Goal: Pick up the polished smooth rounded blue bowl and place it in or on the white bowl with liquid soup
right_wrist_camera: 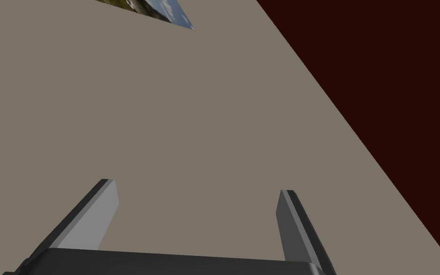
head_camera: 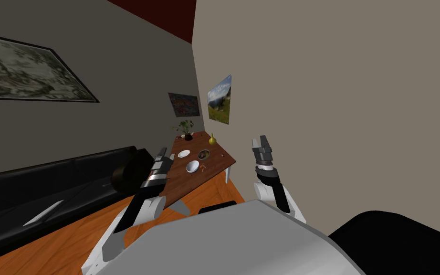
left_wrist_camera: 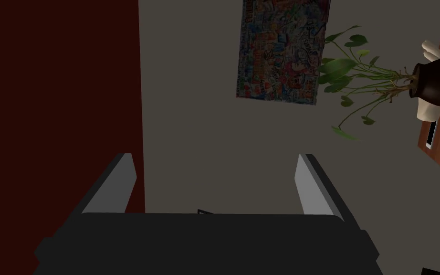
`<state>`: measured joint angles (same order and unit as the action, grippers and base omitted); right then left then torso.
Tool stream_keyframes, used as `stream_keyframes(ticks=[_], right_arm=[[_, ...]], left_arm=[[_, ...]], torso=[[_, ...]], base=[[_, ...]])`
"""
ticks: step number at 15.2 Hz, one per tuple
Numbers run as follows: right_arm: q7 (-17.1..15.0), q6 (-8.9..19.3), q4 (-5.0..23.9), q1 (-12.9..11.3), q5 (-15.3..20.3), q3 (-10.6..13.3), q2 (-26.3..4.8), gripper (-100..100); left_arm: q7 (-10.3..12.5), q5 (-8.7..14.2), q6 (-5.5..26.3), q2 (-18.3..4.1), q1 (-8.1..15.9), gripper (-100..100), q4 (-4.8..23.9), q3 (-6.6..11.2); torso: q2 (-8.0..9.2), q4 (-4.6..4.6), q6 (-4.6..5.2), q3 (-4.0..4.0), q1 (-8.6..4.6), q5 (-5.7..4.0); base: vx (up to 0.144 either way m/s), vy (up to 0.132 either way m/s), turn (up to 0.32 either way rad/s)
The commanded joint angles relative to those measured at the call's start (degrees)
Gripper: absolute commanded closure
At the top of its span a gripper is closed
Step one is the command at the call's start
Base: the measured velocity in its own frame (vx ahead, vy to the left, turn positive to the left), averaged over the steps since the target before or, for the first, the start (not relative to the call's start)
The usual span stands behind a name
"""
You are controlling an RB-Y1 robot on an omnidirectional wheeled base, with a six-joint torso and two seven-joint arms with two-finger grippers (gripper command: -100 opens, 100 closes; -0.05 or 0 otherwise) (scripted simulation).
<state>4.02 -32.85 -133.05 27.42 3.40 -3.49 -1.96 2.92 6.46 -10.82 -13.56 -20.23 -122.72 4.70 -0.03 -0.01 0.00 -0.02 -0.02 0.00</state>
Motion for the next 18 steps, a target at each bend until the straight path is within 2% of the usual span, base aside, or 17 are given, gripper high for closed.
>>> stream_keyframes(ticks=[1, 2, 3, 5, 6, 8, 9, 11, 12, 14, 15, 17, 18], right_arm=[[0.00, 0.00, 0.00, 0.00, 0.00, 0.00, 0.00, 0], [0.00, 0.00, 0.00, 0.00, 0.00, 0.00, 0.00, 0], [0.00, 0.00, 0.00, 0.00, 0.00, 0.00, 0.00, 0], [0.00, 0.00, 0.00, 0.00, 0.00, 0.00, 0.00, 0], [0.00, 0.00, 0.00, 0.00, 0.00, 0.00, 0.00, 0], [0.00, 0.00, 0.00, 0.00, 0.00, 0.00, 0.00, 0], [0.00, 0.00, 0.00, 0.00, 0.00, 0.00, 0.00, 0], [0.00, 0.00, 0.00, 0.00, 0.00, 0.00, 0.00, 0], [0.00, 0.00, 0.00, 0.00, 0.00, 0.00, 0.00, 0], [0.00, 0.00, 0.00, 0.00, 0.00, 0.00, 0.00, 0], [0.00, 0.00, 0.00, 0.00, 0.00, 0.00, 0.00, 0], [0.00, 0.00, 0.00, 0.00, 0.00, 0.00, 0.00, 0], [0.00, 0.00, 0.00, 0.00, 0.00, 0.00, 0.00, 0]], left_arm=[[1.47, 0.40, 2.86, -0.93, 0.93, -100, 1.87, 0.32], [1.47, 0.40, 3.42, -0.93, 0.93, -100, 1.87, 0.32], [2.82, 0.81, 5.17, -1.73, 1.98, -100, 3.52, 0.72], [2.82, 0.81, 6.43, -1.73, 1.98, -100, 3.52, 0.72], [4.21, 1.24, 7.95, -2.48, 3.08, -100, 5.24, 1.12], [4.21, 1.24, 9.55, -2.48, 3.08, -100, 5.24, 1.12], [5.63, 1.68, 11.38, -3.18, 4.20, -100, 7.02, 1.54], [5.63, 1.68, 12.76, -3.18, 4.20, -100, 7.02, 1.54], [7.09, 2.15, 14.64, -3.83, 5.35, -100, 8.85, 1.97], [7.09, 2.15, 16.04, -3.83, 5.35, -100, 8.85, 1.97], [8.57, 2.63, 18.02, -4.44, 6.51, -100, 10.73, 2.41], [8.57, 2.63, 19.40, -4.44, 6.51, -100, 10.73, 2.41], [10.06, 3.13, 21.15, -5.01, 7.69, -100, 12.64, 2.85]], torso=[[0.00, 0.00, 0.00, 0.00, 0.00, 0.00], [0.01, 0.00, 0.01, 0.00, 0.00, 0.00], [0.01, 0.00, 0.01, 0.00, 0.00, 0.00], [0.00, 0.00, 0.01, 0.00, -0.01, 0.00], [0.01, 0.00, 0.00, 0.01, -0.01, 0.00], [0.01, 0.00, 0.01, 0.01, -0.01, 0.00], [0.01, 0.00, 0.00, 0.01, -0.01, 0.00], [0.01, 0.00, 0.01, 0.01, -0.02, 0.00], [0.02, 0.00, 0.00, 0.01, -0.01, 0.00], [0.02, 0.01, 0.01, 0.01, -0.02, 0.00], [0.02, 0.00, 0.00, 0.01, -0.01, 0.00], [0.02, 0.00, 0.01, 0.01, -0.02, 0.00], [0.02, 0.01, 0.00, 0.01, -0.02, 0.00]], base=[[0.002, -0.007, -0.055], [0.002, -0.007, -0.057], [0.002, -0.010, -0.085], [0.001, -0.008, -0.042], [0.000, -0.008, -0.035], [0.000, -0.008, -0.049], [0.001, -0.009, -0.052], [0.001, -0.008, -0.041], [0.001, -0.011, -0.071], [0.000, -0.008, -0.040], [-0.001, -0.010, -0.059], [-0.001, -0.009, -0.049], [-0.002, -0.010, -0.068]])
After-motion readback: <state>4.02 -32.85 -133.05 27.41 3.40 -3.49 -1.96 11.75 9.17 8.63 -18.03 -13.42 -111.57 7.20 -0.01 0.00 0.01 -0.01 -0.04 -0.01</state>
